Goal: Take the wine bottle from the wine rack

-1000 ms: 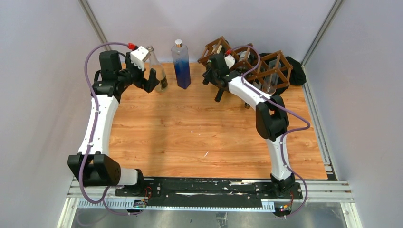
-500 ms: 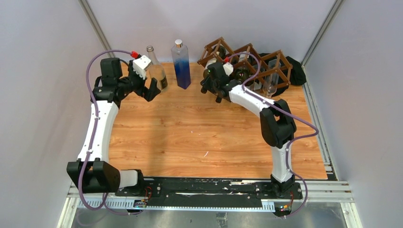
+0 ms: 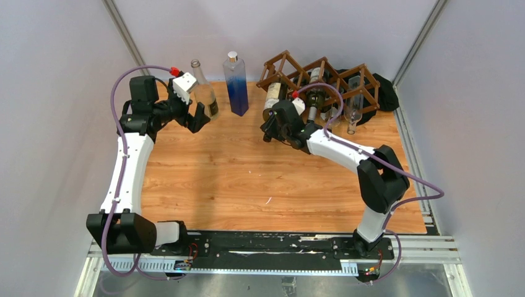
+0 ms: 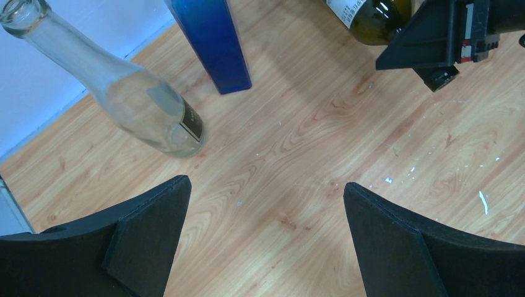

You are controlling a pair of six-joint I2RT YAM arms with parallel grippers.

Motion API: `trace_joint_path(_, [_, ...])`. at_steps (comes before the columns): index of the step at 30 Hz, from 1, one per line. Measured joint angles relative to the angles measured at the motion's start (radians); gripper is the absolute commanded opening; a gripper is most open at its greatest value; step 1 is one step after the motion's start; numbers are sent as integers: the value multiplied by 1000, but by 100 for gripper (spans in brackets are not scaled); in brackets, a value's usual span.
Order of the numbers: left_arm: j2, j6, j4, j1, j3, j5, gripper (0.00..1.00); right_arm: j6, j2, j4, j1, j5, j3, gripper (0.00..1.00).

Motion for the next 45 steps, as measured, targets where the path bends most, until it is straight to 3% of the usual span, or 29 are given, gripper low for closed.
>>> trace_joint_path(13, [-31,1,-2,-8,-28,50,100,-5,-197,8,61,-44,-195,0])
trace_joint_path(24, [-57,74,-31,-107,-45,47,99,-29,-395,-28,82,-102,-280,0])
trace_joint_path(28, [-90,163,-70,-138,-57,47,100,-60,-410,-73,82,-149,-270,0])
trace_joint_path(35, [-270,480,-131,-273,-194,-2,100,-150,-412,-239,82,-328,-261,0])
trace_joint_path(41, [-359,719,-145,-472,-282,-91,100,-222,-494,-357,89,-435,-262,0])
trace_joint_path(45, [-357,783,-138,-608,-329,-158,100,-263,-525,-413,106,-487,-227,0])
